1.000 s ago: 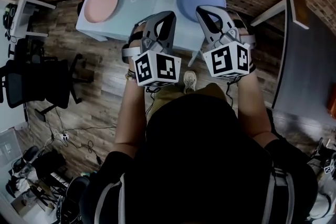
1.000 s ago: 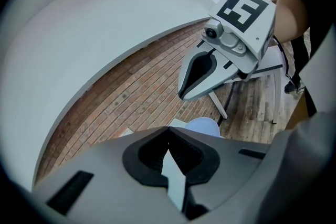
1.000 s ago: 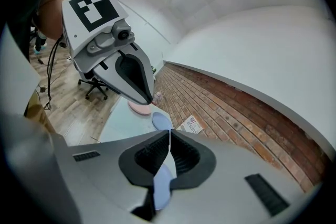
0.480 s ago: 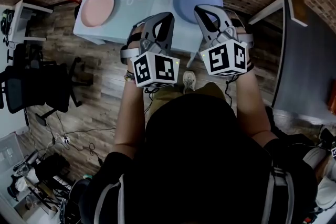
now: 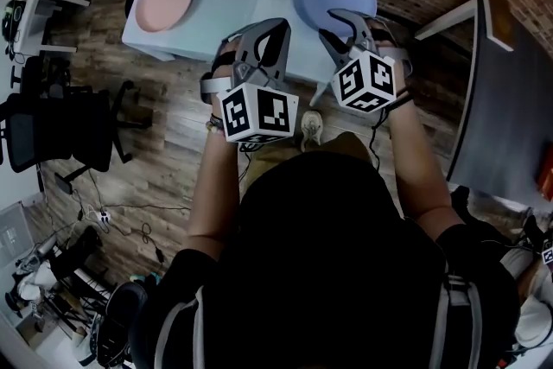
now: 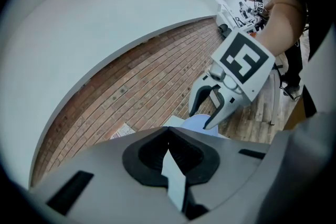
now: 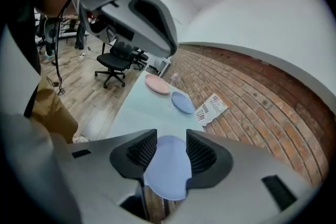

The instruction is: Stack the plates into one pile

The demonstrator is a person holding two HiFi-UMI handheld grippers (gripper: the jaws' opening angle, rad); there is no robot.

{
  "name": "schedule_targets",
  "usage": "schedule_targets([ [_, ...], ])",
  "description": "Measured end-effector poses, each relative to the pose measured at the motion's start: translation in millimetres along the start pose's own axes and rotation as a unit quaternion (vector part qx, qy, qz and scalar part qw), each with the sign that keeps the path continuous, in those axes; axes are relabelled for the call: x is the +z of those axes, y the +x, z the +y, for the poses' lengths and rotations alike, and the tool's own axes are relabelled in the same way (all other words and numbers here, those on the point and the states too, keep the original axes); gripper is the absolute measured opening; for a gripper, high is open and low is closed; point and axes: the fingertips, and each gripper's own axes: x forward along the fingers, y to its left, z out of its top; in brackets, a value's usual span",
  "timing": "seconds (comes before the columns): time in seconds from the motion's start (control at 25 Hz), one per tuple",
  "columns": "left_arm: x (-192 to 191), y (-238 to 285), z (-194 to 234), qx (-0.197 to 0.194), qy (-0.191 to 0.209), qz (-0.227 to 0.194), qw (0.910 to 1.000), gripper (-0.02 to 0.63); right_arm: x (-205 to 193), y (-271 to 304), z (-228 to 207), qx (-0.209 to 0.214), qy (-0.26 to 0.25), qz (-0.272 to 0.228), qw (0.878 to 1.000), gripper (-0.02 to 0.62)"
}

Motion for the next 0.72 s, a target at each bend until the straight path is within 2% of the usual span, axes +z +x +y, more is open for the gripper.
schedule_targets([
  [0.4, -26.2, 1.5, 5.6, -0.003, -0.013, 0.027, 0.9995, 0.023, -66.0, 63.0, 46.2, 0.039, 0.010, 0.082, 0.996, 0.169],
  [0.72, -35.7, 11.1, 6.0, -0.009, -0.018, 0.041, 0.9989, 0.023, -111.3, 98.9, 61.3, 0.068, 0.019, 0.129, 0.989, 0.169],
])
